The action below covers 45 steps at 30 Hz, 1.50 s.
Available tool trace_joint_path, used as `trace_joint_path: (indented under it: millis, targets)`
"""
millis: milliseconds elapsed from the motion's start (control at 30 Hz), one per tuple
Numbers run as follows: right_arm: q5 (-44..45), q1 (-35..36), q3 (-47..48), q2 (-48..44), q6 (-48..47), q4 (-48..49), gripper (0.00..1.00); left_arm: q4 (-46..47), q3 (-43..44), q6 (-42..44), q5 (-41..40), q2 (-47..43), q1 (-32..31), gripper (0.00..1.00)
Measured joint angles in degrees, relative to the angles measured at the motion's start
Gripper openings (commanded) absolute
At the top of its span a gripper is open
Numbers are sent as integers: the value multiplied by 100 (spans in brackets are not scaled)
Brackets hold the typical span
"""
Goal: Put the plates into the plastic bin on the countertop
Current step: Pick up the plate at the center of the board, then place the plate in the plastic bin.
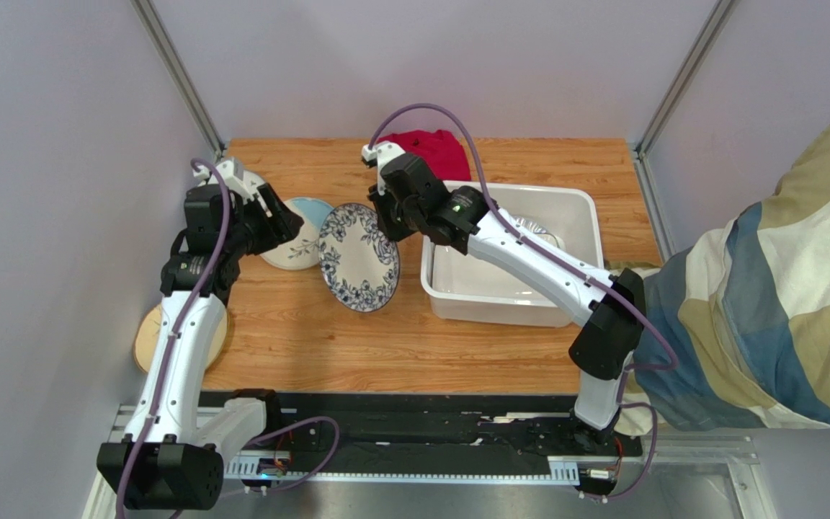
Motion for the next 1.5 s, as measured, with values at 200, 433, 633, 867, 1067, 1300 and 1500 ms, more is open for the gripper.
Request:
trace_joint_path:
  millis: [200, 433, 633, 867, 1067, 1300, 1500]
  targets:
    - [-247, -232, 393, -48, 0, -116, 0, -17, 409, 131, -92, 101, 0, 72]
    - [-848, -949, 400, -520, 31, -378, 0, -96, 621, 131, -162, 291, -2, 72]
    - [-1285, -1976, 310, -1185, 81, -476, 0, -131, 765, 131, -232, 527, -2, 72]
    - [-1687, -3366, -645, -2358, 153, -457, 0, -142, 925, 289, -356, 780, -2, 73]
    - [-2044, -4170, -1537, -2774, 179, -461, 0, -50, 898, 540, -385, 850, -2, 75]
    - [-2249, -4339, -2031, -2793, 179, -433, 0, 55, 765, 706, -227, 782, -2, 77]
    - [-2465, -4358, -2507, -2796, 229, -146, 0, 55, 680, 748, -184, 643, -2, 77]
